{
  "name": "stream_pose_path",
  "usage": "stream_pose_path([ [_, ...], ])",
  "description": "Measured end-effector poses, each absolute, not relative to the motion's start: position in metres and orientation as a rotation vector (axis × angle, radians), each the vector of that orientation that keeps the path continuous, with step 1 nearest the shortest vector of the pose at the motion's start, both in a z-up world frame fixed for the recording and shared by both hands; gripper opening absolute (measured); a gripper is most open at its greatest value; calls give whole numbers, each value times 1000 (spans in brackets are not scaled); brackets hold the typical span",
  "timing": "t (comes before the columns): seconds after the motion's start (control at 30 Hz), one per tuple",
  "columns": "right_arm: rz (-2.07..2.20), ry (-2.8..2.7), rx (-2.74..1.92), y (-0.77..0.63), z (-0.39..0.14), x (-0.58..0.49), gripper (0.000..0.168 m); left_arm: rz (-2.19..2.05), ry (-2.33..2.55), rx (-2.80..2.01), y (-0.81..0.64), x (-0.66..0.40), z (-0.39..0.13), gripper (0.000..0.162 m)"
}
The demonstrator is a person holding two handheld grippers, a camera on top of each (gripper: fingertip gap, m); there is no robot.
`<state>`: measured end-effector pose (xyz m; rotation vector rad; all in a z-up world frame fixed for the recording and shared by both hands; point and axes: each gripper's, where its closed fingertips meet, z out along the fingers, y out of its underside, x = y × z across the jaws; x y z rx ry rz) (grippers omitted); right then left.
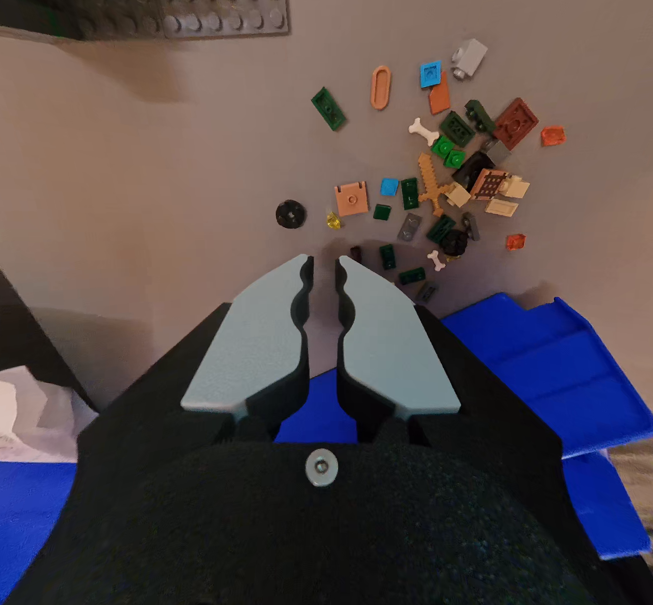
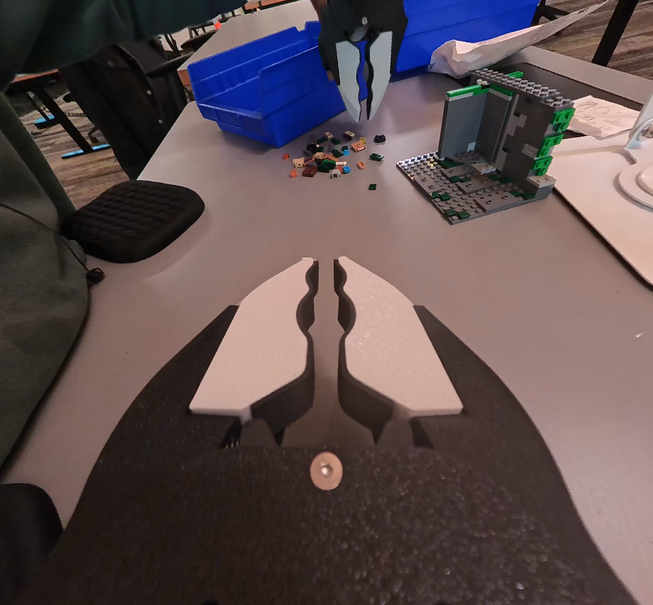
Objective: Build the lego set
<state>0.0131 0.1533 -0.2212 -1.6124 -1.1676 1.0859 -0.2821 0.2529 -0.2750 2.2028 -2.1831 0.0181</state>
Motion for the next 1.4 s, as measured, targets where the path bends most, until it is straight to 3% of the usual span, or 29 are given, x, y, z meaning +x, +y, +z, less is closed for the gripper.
stream_pose_path([
  [0.37,1085,-1167,-1608,152,-220,11,7,178,-2453,2876,254,-201,-203,3],
  [0.67,1040,-1107,-1593,158,-213,12,8,805,-2250,3589,207,-144,-136,0],
  [1.0,917,-937,-1567,182,-203,27,5,1183,-1576,4010,188,-126,-147,0],
  [1.4,705,-841,-1531,201,-211,35,0,1400,-1117,4038,195,-86,-175,0],
])
